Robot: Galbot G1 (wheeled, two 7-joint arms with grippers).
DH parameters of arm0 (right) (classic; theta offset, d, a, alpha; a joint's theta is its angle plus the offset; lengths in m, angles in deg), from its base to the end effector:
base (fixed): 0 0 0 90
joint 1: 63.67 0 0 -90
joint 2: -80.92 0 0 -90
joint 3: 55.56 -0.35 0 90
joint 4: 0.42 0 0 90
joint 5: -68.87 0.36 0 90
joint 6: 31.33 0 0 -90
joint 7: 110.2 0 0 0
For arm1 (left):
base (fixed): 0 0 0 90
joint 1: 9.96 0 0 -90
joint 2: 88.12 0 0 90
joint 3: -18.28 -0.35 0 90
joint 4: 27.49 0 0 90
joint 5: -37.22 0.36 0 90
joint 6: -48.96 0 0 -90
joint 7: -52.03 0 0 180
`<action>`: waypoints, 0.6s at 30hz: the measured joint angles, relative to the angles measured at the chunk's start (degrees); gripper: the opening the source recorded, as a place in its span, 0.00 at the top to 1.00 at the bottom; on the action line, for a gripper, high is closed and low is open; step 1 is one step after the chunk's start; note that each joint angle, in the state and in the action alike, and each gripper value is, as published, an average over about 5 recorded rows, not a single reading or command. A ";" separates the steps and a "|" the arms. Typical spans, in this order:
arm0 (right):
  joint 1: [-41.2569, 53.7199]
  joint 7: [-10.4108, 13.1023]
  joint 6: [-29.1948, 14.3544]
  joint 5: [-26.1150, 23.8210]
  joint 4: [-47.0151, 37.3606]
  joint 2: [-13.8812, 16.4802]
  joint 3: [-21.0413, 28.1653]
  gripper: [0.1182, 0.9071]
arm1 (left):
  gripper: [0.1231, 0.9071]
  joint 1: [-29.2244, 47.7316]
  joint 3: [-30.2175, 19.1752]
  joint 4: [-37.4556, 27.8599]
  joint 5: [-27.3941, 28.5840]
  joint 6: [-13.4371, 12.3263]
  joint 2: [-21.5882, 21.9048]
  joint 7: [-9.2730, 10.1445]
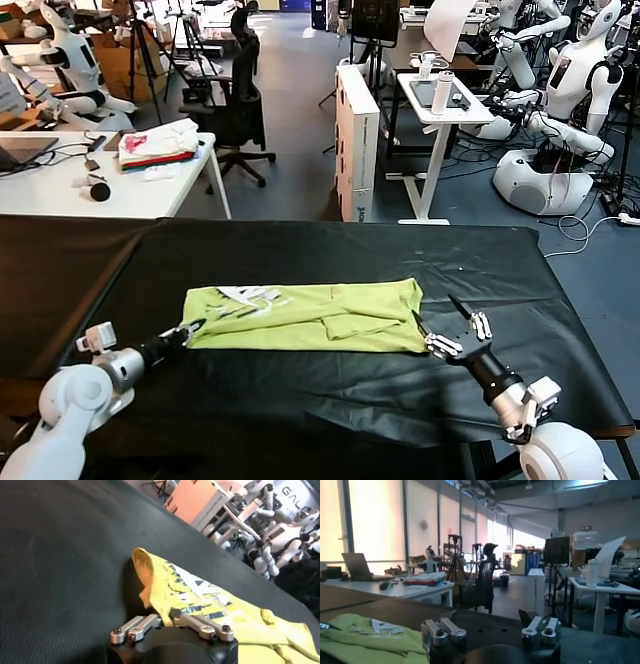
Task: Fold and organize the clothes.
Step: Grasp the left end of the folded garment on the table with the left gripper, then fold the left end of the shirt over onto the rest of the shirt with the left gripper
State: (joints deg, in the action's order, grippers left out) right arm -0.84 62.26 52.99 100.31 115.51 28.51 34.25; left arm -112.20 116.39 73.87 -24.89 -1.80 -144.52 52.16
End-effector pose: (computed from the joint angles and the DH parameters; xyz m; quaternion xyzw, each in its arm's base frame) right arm 0.2186 -0.1183 -0.2830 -0.2004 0.9796 -0.0150 0.0001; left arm 0.2980 0.1959 -0.2743 -0.0797 -0.9196 0.2246 0.3121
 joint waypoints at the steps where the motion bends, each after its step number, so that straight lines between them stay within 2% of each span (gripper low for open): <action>1: 0.16 0.21 -0.01 -0.29 -0.15 -0.15 0.10 0.00 | 0.93 -0.30 0.31 0.51 1.26 -0.18 0.24 0.04; 12: 1.87 2.11 0.32 -2.26 -1.57 -1.62 1.08 0.00 | 0.93 -5.82 5.96 7.53 15.65 -4.54 6.48 -0.35; 15: 1.91 2.30 0.86 -2.54 -1.41 -2.16 1.00 0.00 | 0.93 -7.26 7.11 9.98 16.23 -4.42 6.91 0.20; 18: 1.47 2.43 1.46 -2.85 -0.91 -2.70 0.57 0.00 | 0.93 -7.54 6.91 12.98 13.96 -2.75 5.81 2.09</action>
State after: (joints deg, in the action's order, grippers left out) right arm 0.63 64.69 54.45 97.46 114.60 25.81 34.83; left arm -119.75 123.30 86.86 -10.93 -4.55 -138.70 54.25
